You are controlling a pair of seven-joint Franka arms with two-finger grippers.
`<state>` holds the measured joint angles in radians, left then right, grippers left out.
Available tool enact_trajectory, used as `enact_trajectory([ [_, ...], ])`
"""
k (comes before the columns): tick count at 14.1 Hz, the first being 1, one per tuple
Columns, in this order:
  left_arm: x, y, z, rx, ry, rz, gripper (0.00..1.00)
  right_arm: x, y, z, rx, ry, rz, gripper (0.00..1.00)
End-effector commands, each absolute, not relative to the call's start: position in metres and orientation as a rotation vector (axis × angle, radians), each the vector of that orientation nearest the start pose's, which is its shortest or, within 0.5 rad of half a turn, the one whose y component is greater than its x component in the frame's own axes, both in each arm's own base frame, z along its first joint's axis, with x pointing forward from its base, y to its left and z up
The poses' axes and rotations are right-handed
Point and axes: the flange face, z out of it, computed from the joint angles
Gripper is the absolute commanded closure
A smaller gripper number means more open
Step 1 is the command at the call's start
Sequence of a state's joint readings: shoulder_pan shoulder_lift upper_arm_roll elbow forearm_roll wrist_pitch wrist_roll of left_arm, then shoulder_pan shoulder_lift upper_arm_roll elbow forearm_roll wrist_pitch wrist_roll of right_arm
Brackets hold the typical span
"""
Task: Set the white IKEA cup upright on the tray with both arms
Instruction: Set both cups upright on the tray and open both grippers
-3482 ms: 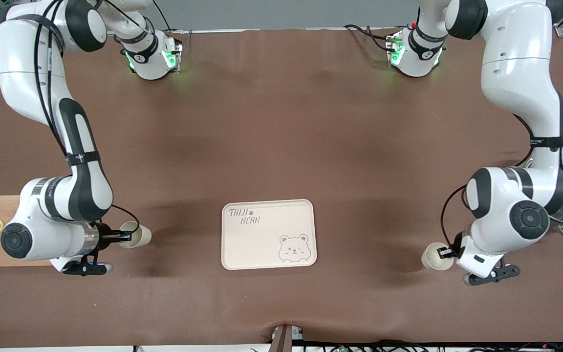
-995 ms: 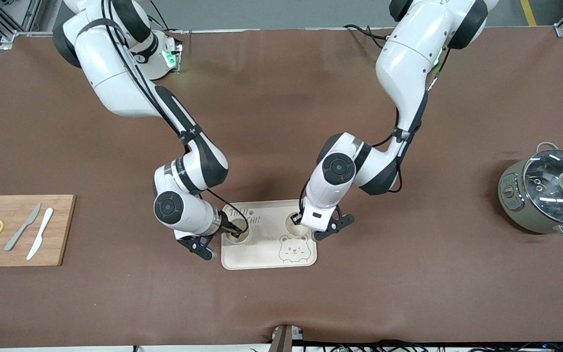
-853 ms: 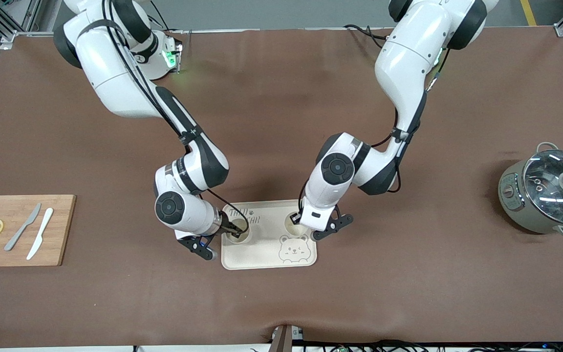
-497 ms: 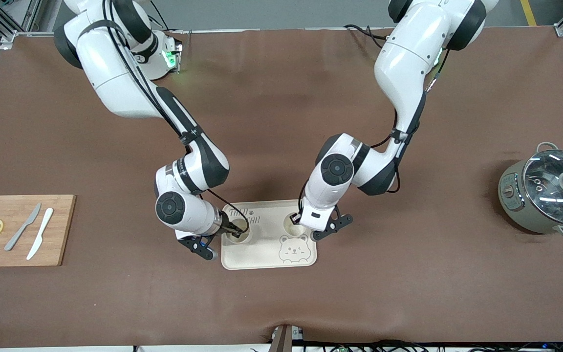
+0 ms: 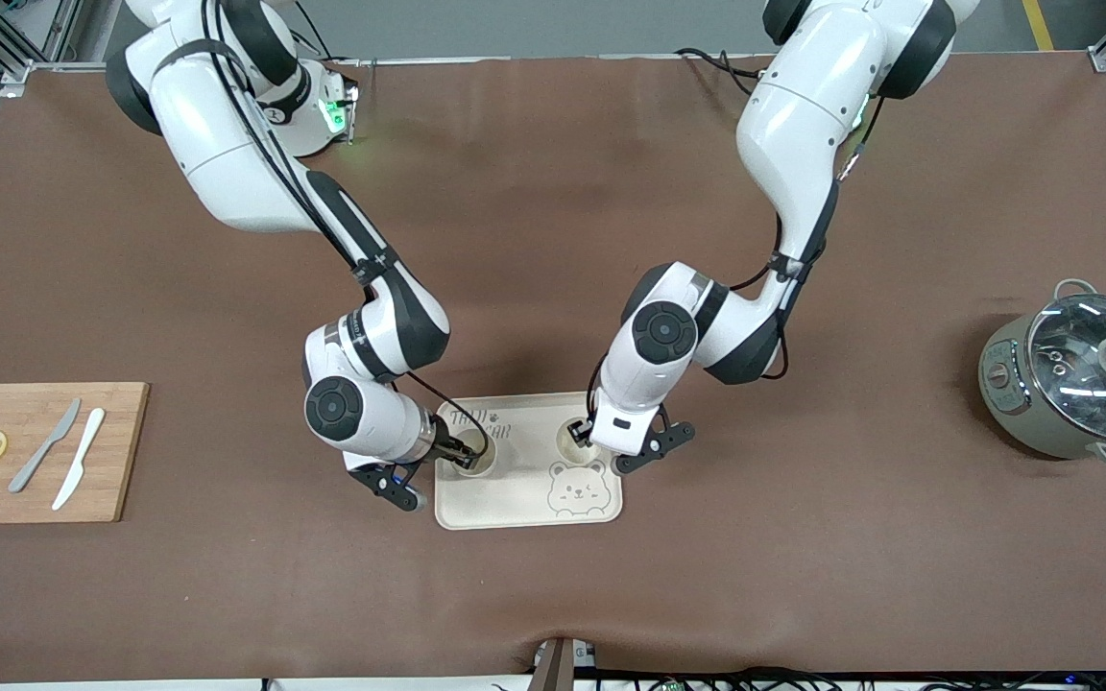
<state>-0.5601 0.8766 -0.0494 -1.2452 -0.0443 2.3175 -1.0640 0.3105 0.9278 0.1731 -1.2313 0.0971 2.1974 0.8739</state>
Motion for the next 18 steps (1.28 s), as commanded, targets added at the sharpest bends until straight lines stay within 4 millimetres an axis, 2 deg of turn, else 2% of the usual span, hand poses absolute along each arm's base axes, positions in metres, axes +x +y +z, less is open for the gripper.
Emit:
enact_trajectory([
  [1, 0.644, -0.429, 0.284, -3.246, -0.868, -0.157, 0.25, 0.689, 0.325, 0.217, -2.847, 0.768, 0.122, 0.00],
  [2, 0.646, -0.426, 0.289, -3.246, -0.873, -0.171, 0.20, 0.690, 0.324, 0.219, -2.847, 0.764, 0.119, 0.00],
  [4, 0.651, -0.420, 0.306, -3.251, -0.882, -0.204, 0.17, 0.692, 0.320, 0.225, -2.844, 0.766, 0.114, 0.00],
  [7, 0.670, -0.385, 0.331, -3.236, -0.954, -0.261, 0.00, 0.693, 0.319, 0.227, -2.844, 0.766, 0.113, 0.00],
  [11, 0.684, -0.349, 0.362, -3.198, -0.962, -0.323, 0.00, 0.689, 0.325, 0.247, -2.856, 0.751, 0.137, 0.00],
  [12, 0.684, -0.341, 0.368, -3.175, -0.948, -0.324, 0.00, 0.686, 0.326, 0.258, -2.864, 0.745, 0.159, 0.00],
  [14, 0.689, -0.315, 0.382, -3.140, -0.890, -0.303, 0.00, 0.680, 0.325, 0.294, -2.885, 0.734, 0.211, 0.00],
  [18, 0.689, -0.264, 0.416, -3.138, -0.747, -0.285, 0.00, 0.661, 0.315, 0.377, -2.926, 0.697, 0.269, 0.00],
])
